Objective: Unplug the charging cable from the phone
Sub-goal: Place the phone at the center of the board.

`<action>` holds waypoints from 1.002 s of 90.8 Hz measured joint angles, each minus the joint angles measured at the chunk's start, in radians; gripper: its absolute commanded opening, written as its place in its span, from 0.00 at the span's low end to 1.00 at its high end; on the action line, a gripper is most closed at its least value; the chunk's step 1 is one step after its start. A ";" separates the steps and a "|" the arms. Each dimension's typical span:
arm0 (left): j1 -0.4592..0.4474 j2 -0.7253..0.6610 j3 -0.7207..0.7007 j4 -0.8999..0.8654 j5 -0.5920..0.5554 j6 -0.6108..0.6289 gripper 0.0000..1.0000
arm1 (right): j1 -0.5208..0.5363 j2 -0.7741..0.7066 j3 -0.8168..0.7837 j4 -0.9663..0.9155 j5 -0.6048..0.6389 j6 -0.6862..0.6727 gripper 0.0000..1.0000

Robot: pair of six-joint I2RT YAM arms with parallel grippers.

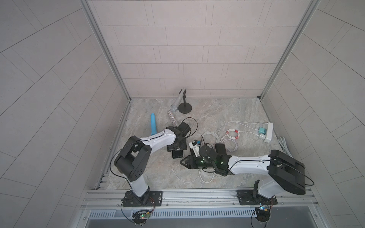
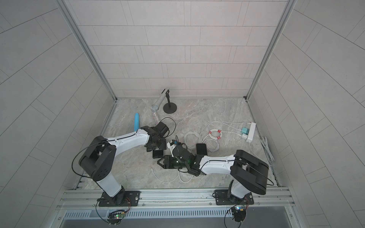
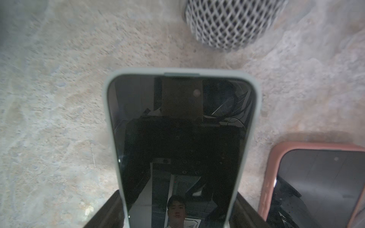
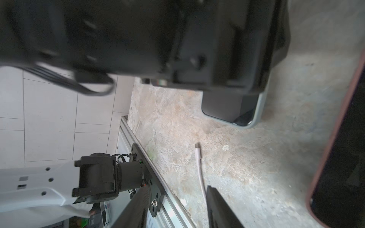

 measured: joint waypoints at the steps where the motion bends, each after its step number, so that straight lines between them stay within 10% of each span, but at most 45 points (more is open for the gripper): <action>1: 0.000 0.002 -0.002 0.001 0.002 0.001 0.04 | 0.000 -0.015 0.000 -0.008 0.008 -0.003 0.57; 50: 0.002 0.039 -0.026 0.050 0.058 0.023 0.53 | -0.004 -0.488 0.005 -0.406 0.279 -0.221 0.99; 91: 0.002 0.040 -0.029 0.054 0.062 0.035 1.00 | -0.183 -0.800 -0.023 -0.611 0.306 -0.299 1.00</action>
